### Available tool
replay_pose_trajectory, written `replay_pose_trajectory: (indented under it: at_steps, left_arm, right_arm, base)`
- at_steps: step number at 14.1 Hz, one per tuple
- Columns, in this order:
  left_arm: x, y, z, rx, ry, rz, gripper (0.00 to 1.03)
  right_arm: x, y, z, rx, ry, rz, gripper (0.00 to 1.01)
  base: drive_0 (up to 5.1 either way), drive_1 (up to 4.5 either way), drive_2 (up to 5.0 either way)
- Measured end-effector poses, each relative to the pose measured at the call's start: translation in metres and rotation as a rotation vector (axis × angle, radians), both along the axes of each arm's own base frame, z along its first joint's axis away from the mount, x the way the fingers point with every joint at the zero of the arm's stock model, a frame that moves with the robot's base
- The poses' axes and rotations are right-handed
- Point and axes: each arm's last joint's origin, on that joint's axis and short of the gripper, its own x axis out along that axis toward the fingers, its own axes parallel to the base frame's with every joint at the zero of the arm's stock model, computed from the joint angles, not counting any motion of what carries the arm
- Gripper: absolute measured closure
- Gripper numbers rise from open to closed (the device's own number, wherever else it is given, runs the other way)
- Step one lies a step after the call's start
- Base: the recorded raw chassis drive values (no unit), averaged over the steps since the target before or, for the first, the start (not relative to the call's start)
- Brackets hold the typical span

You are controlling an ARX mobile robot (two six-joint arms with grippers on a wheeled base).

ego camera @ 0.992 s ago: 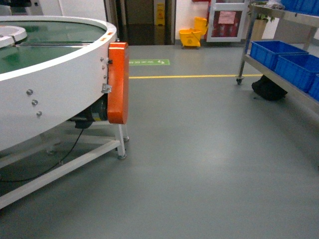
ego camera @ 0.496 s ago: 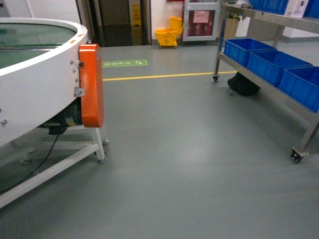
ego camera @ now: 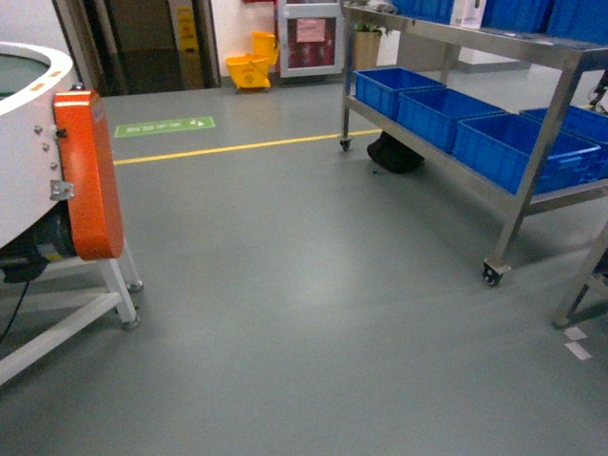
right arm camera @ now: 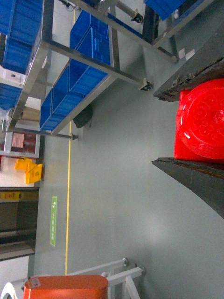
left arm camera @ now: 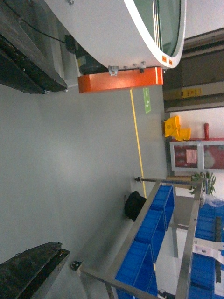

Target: Pick red block from blue box to shelf

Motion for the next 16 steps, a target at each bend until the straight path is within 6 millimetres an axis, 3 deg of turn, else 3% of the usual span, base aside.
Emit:
replay_pose_trajectory:
  at_steps: [16]
  left_arm:
    - [0.0, 0.0, 0.0, 0.0, 0.0, 0.0, 0.05]
  right_arm:
    - [0.0, 0.0, 0.0, 0.0, 0.0, 0.0, 0.72]
  base:
    - [-1.6, -1.58, -1.6]
